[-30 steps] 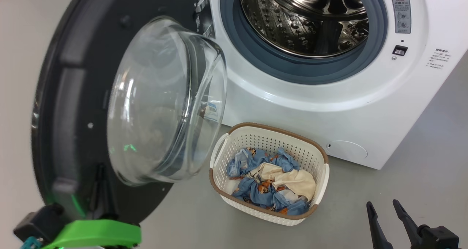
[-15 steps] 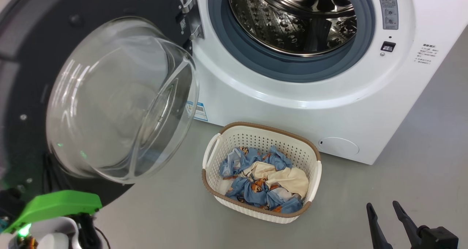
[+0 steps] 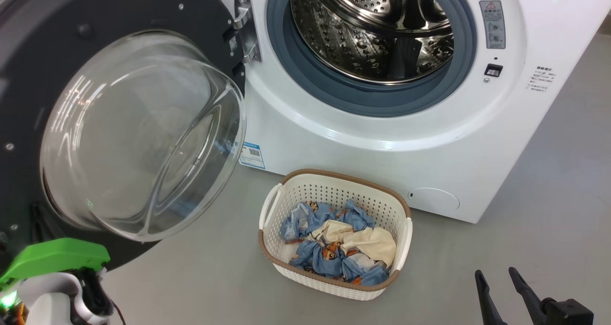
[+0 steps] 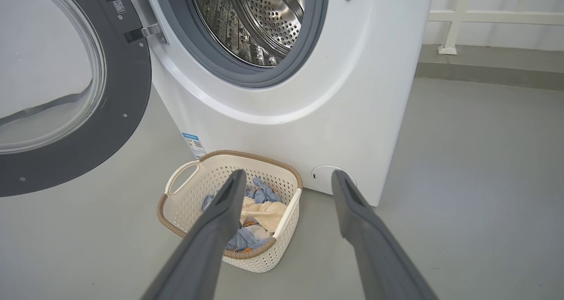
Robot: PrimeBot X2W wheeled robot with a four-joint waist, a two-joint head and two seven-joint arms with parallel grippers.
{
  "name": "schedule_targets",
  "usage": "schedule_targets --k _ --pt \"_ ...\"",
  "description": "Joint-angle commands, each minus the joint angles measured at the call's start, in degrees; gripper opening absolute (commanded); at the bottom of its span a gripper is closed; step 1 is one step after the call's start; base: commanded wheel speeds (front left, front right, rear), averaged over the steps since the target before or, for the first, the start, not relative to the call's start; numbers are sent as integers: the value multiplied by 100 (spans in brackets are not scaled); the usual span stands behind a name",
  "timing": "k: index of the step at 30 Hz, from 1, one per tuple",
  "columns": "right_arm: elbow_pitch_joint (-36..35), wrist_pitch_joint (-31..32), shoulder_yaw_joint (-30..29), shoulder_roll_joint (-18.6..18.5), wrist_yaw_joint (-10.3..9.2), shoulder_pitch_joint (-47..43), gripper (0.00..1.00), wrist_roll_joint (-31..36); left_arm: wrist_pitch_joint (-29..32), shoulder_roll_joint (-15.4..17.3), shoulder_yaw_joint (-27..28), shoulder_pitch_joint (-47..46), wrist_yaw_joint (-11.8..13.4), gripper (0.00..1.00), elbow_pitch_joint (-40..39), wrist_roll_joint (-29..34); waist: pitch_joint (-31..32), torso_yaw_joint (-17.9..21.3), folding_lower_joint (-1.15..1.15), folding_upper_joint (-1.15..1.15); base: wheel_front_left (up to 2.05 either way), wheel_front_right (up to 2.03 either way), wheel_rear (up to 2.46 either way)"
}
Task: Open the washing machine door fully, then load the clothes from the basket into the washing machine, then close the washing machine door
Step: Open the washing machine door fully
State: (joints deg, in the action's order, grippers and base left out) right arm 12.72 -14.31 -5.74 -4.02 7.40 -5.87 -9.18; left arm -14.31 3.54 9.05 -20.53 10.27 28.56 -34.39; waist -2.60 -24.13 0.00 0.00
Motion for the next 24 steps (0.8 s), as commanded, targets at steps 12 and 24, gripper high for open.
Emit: schedule_targets --k 12,24 --pt "-43 -69 205 -60 9 -16 100 -7 -68 56 819 -405 -389 0 422 742 204 3 0 0 0 0 0" --pt "-38 -69 240 -41 9 -76 100 -39 -68 -62 423 308 -602 31 -741 418 386 64 0 0 0 0 0"
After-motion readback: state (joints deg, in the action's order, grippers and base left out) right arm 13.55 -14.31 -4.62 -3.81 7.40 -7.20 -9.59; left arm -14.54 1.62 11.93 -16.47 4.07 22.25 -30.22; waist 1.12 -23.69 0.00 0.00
